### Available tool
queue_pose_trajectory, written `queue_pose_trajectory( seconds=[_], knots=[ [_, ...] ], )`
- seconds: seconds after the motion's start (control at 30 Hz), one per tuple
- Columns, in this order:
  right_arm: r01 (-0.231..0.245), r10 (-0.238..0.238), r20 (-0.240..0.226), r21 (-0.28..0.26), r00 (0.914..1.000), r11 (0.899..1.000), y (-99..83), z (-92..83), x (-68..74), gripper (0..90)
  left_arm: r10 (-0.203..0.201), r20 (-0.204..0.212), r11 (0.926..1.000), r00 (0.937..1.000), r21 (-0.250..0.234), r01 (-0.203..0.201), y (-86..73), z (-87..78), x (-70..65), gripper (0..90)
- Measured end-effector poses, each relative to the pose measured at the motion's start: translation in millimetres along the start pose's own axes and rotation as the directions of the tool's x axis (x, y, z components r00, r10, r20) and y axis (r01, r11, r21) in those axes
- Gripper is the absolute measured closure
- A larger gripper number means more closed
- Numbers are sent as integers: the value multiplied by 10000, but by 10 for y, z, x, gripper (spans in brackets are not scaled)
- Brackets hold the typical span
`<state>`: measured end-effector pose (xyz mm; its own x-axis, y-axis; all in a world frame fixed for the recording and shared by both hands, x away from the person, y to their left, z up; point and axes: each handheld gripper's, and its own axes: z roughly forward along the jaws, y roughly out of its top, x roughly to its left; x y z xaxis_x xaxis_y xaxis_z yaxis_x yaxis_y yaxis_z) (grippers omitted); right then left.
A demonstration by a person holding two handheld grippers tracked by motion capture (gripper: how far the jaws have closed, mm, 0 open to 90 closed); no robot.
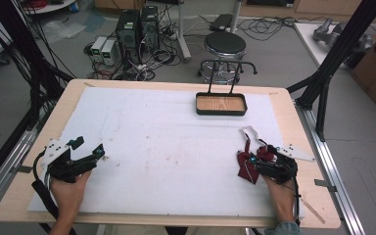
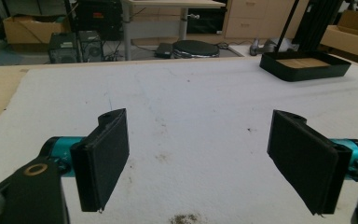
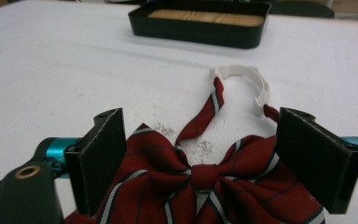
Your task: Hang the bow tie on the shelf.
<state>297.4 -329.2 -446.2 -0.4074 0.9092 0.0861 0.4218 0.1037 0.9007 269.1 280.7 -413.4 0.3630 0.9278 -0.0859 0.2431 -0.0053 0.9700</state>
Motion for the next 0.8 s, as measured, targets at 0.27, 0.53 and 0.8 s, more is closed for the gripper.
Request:
queue_pose_trajectory(
  seconds=[0.27,0.53,0.8],
  knots=[
    [78,-106,306,930,9995,9956,29,76,23,184,-6,10,10000,10000,16,6,-1,3,-3,210],
    [469,-603,584,2086,9965,9769,48,184,80,237,-35,23,10000,10000,12,35,-3,5,-3,210],
    [506,-703,618,2757,9956,9599,57,244,89,321,-33,-1,10000,10000,26,33,-4,4,-1,210]
  ],
)
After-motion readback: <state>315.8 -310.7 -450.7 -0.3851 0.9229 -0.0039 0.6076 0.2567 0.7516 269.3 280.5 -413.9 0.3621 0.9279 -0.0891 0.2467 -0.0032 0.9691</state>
